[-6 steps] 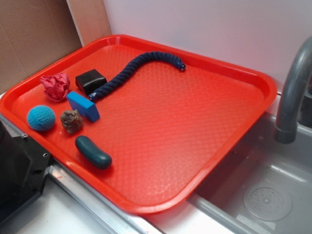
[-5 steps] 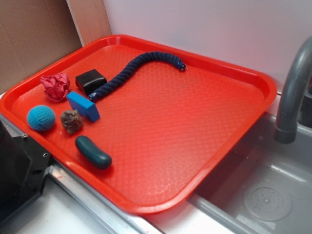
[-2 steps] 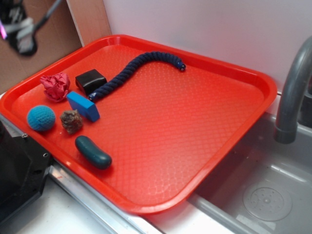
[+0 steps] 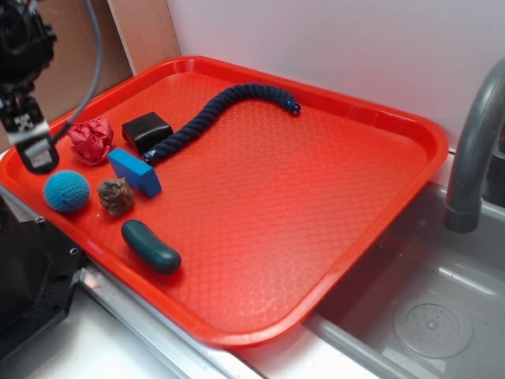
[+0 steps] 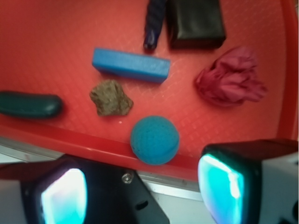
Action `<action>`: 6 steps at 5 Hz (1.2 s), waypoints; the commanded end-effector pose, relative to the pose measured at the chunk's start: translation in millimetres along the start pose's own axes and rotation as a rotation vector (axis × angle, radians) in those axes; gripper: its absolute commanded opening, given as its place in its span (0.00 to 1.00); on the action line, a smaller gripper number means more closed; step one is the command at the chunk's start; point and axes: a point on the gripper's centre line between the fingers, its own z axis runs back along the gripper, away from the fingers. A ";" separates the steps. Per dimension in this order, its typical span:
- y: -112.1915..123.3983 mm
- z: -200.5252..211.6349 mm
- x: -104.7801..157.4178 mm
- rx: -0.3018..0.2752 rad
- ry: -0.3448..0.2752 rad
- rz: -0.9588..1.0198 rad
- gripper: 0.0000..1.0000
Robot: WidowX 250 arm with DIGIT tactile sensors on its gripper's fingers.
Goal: Grab the blue ball.
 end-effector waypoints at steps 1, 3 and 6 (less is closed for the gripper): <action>22.7 -39.3 3.6 -0.004 0.078 -0.027 1.00; 17.9 -63.7 8.9 -0.027 0.107 0.011 0.00; -6.7 51.6 49.9 0.086 -0.032 0.177 0.00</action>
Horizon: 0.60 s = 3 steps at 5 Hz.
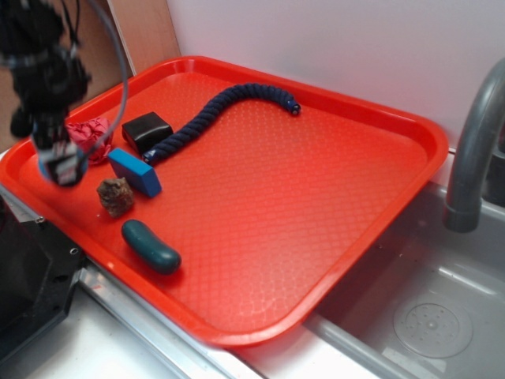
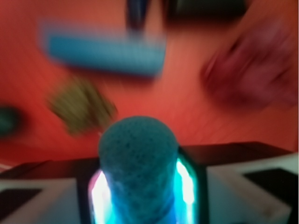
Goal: Grab the blue ball.
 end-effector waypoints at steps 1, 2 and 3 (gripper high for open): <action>-21.6 108.3 39.3 0.046 -0.110 0.169 0.00; -19.7 134.4 72.7 -0.054 -0.110 0.256 0.00; -13.8 120.2 112.3 -0.041 -0.106 0.314 0.00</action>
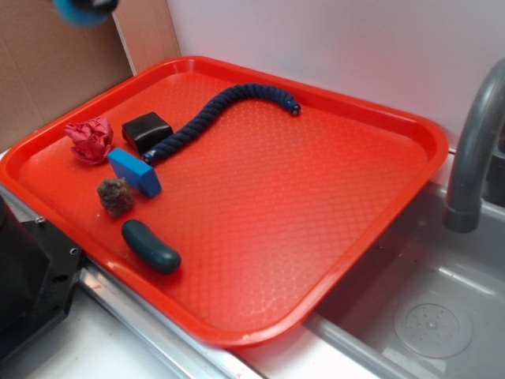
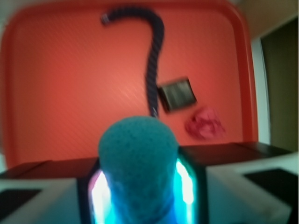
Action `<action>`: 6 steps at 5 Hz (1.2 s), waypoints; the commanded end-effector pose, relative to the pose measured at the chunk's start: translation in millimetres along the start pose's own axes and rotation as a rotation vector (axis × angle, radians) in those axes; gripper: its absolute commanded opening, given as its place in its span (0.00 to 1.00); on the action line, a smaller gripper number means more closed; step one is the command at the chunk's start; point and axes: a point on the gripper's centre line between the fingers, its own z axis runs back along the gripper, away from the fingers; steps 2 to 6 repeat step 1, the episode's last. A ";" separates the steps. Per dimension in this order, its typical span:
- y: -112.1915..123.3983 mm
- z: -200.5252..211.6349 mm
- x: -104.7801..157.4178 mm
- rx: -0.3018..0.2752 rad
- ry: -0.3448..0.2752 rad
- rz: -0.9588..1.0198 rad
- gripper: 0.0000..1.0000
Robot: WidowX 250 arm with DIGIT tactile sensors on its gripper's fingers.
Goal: Grab the blue ball.
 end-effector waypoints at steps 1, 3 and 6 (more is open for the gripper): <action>3.6 3.0 55.6 -0.008 -0.050 0.112 0.00; 3.6 3.0 55.6 -0.008 -0.050 0.112 0.00; 3.6 3.0 55.6 -0.008 -0.050 0.112 0.00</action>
